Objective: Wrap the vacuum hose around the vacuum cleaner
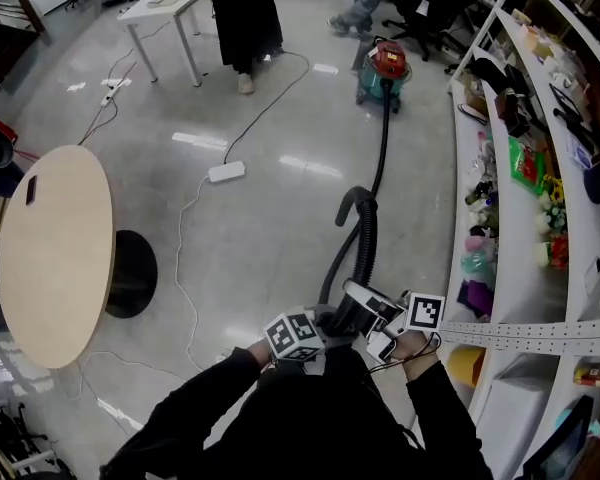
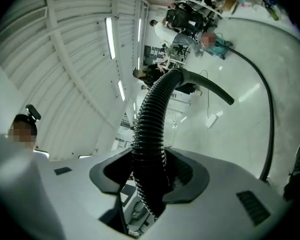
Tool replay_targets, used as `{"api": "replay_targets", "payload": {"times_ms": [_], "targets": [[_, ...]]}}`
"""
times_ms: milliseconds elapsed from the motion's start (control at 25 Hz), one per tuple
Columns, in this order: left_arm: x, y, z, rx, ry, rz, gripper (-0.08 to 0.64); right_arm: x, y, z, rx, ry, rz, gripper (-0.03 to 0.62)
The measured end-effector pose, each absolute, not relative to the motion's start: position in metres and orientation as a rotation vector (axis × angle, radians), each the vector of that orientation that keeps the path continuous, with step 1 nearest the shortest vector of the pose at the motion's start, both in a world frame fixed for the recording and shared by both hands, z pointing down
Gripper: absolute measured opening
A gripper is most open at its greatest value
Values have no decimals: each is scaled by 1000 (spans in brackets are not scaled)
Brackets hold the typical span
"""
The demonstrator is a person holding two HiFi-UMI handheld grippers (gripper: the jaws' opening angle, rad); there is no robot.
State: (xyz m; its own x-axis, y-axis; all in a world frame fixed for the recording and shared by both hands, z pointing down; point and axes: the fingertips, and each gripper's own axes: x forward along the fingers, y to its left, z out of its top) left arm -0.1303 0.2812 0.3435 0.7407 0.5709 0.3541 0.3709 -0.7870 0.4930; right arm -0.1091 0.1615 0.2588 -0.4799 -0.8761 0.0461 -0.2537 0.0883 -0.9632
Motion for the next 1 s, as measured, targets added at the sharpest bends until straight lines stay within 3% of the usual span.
{"api": "replay_targets", "payload": {"times_ms": [280, 440, 520, 640, 800, 880, 1000], "targets": [[-90, 246, 315, 2287, 660, 672, 153, -39, 150, 270, -822, 1689, -1401, 189], [-63, 210, 295, 2194, 613, 709, 153, 30, 170, 299, -1101, 1967, -1328, 189], [-50, 202, 288, 2172, 622, 773, 153, 66, 174, 309, -1505, 2324, -1112, 189], [-31, 192, 271, 2168, 644, 794, 153, 99, 154, 287, -1987, 2820, -428, 190], [7, 189, 245, 2171, 678, 774, 153, 98, 113, 224, -2088, 3004, 465, 225], [22, 193, 237, 2178, 706, 779, 153, 89, 102, 205, -2032, 3000, 645, 262], [34, 191, 233, 2173, 745, 791, 153, 94, 95, 183, -1954, 2878, 473, 262]]}}
